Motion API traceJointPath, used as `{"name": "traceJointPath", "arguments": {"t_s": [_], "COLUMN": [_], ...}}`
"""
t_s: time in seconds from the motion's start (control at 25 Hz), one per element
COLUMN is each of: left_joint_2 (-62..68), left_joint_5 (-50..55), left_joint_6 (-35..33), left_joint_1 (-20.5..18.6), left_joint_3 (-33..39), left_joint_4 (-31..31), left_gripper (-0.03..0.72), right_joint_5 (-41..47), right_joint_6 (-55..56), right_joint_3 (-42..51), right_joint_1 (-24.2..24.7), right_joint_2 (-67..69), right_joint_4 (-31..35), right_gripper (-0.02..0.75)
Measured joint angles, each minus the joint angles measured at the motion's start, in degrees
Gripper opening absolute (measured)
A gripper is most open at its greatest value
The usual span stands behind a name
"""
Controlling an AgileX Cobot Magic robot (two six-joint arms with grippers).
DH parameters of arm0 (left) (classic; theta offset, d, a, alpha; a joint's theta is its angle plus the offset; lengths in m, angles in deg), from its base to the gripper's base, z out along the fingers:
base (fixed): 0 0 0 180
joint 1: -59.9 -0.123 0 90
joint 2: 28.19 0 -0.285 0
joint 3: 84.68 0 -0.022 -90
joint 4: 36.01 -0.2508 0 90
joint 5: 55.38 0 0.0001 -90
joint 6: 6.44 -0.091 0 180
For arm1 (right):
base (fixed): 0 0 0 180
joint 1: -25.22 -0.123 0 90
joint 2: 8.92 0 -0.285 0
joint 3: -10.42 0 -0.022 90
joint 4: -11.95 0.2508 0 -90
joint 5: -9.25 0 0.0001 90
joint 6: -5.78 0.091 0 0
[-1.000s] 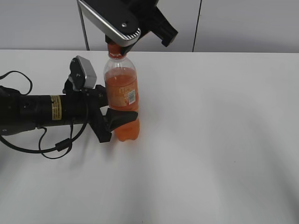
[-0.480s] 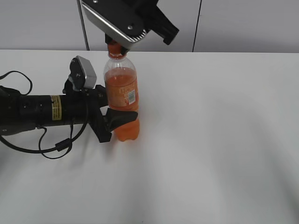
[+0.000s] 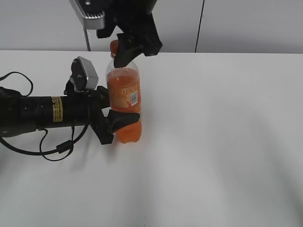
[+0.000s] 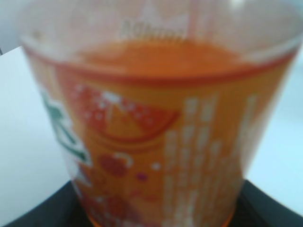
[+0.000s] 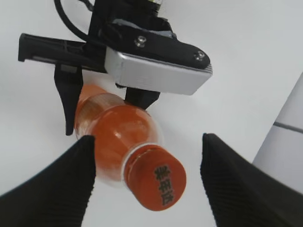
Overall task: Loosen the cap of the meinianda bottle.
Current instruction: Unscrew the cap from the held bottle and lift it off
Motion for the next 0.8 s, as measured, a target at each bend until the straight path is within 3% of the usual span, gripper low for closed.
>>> {"name": "traceJointPath", "arguments": {"t_s": [0.16, 0.48, 0.56, 0.8], "left_joint_2": [0.0, 0.0, 0.0, 0.0], "left_joint_5": [0.11, 0.76, 0.75, 0.8], "left_joint_6": [0.0, 0.0, 0.0, 0.04], "left_joint_1": [0.0, 0.06, 0.06, 0.06], "left_joint_3": [0.0, -0.05, -0.05, -0.06], "left_joint_4": [0.05, 0.06, 0.11, 0.11], "left_gripper": [0.409, 0.409, 0.409, 0.409], "right_joint_5": [0.17, 0.35, 0.42, 0.48], "right_joint_6": [16.84, 76.09, 86.22, 93.25], "right_joint_3": [-0.37, -6.9, -7.05, -6.89], "right_joint_1": [0.0, 0.0, 0.0, 0.0], "right_joint_2": [-1.29, -3.31, -3.38, -3.38], "right_joint_4": [0.23, 0.23, 0.23, -1.63], "right_gripper": [0.536, 0.537, 0.537, 0.537]}}
